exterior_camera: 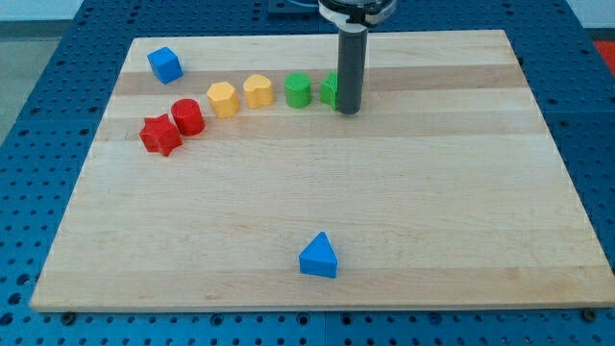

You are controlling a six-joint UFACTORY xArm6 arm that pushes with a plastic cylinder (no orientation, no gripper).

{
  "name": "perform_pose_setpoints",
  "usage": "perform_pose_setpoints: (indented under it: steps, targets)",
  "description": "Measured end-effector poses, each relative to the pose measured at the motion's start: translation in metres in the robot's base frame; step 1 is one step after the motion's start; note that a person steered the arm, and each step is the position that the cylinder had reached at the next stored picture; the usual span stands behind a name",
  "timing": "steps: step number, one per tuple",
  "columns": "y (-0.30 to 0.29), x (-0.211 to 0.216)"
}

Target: Slide the cube to the top of the heart

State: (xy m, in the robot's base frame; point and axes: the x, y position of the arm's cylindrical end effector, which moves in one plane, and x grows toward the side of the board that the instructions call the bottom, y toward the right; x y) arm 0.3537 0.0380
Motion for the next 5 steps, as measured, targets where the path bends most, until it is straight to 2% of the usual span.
perform_pose_setpoints:
  steps: [1, 2, 5]
  targets:
    - [0.002, 0.026]
    - [-0.037, 0.078]
    - [-0.221, 0.091]
